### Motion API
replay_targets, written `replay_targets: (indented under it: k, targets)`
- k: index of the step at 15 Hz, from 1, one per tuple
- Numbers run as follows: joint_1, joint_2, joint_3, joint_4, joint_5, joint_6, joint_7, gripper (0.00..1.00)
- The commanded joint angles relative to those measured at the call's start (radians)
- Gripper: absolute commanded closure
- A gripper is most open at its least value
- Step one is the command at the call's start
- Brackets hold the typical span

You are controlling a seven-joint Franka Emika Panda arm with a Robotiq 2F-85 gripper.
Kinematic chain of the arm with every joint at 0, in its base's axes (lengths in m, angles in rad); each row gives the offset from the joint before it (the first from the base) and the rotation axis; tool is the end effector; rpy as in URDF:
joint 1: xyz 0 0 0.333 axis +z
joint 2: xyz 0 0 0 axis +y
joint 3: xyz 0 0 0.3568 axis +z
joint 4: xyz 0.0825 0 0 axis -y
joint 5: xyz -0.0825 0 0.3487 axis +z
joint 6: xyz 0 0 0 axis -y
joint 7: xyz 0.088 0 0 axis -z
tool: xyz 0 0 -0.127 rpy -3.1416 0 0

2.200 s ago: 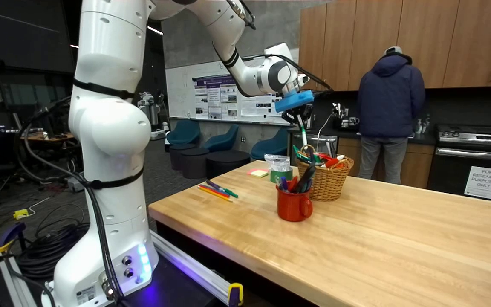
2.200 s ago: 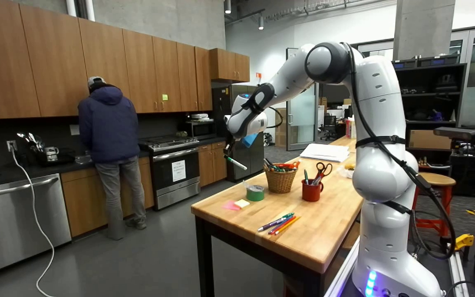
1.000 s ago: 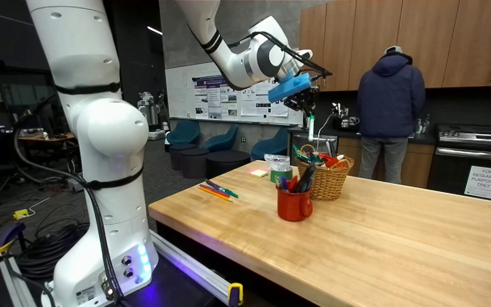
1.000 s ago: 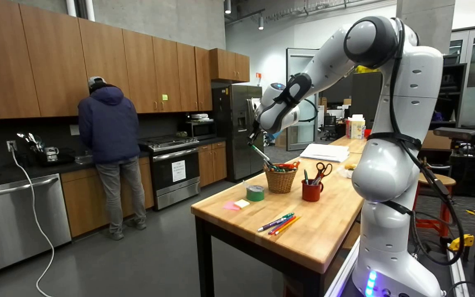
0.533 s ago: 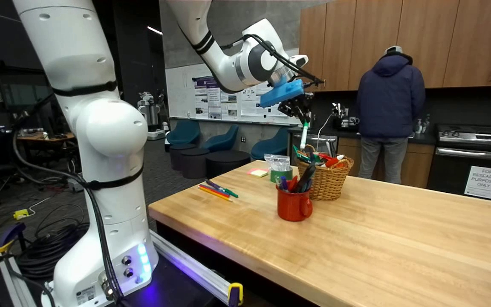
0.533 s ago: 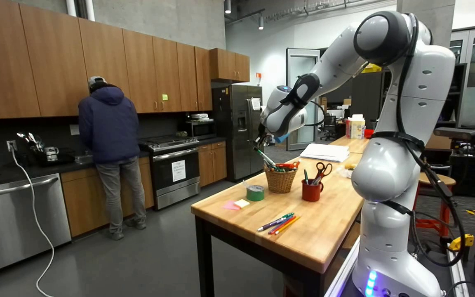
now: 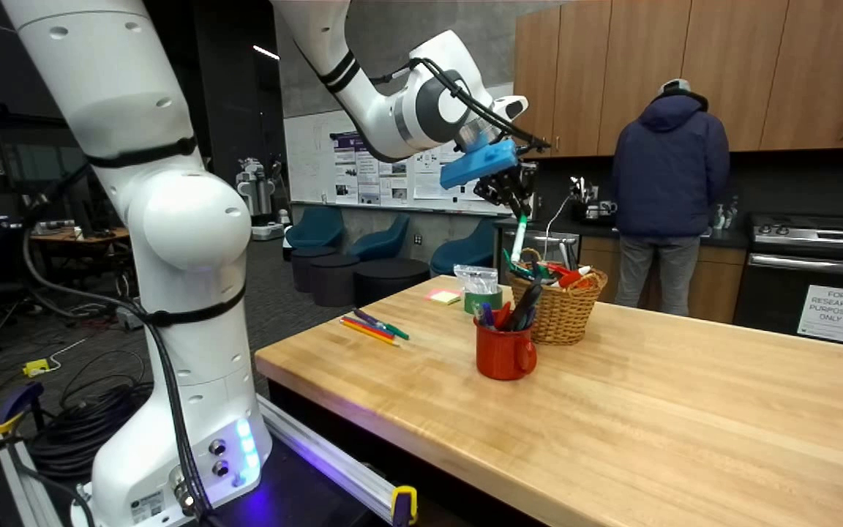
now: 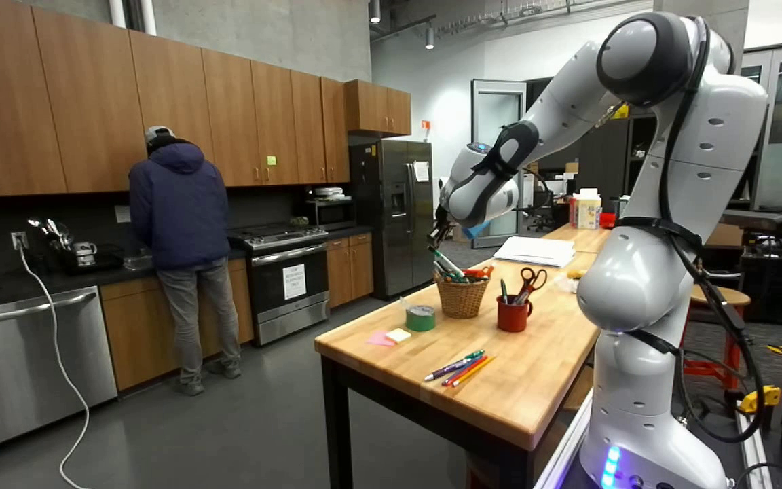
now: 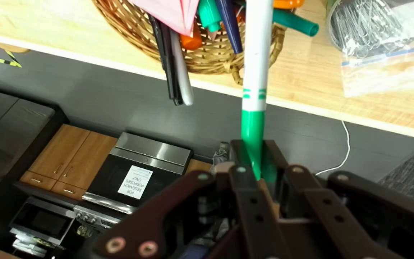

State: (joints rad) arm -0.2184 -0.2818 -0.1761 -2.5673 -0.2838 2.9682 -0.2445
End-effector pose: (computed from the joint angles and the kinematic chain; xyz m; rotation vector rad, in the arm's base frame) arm 0.4158 -0.1583 0.4863 2.7064 0.1381 0.8671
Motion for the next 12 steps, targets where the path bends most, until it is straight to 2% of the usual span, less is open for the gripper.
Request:
replay_targets:
  k: [1,6,12]
  targets:
    - [-0.002,-0.034,-0.023,-0.03,0.0,0.004,-0.038,0.96]
    - [0.0,-0.008,-0.051,-0.003,-0.012,-0.004,-0.109,0.96]
    - [0.062,0.05,-0.12,0.048,0.039,-0.004,-0.236,0.96]
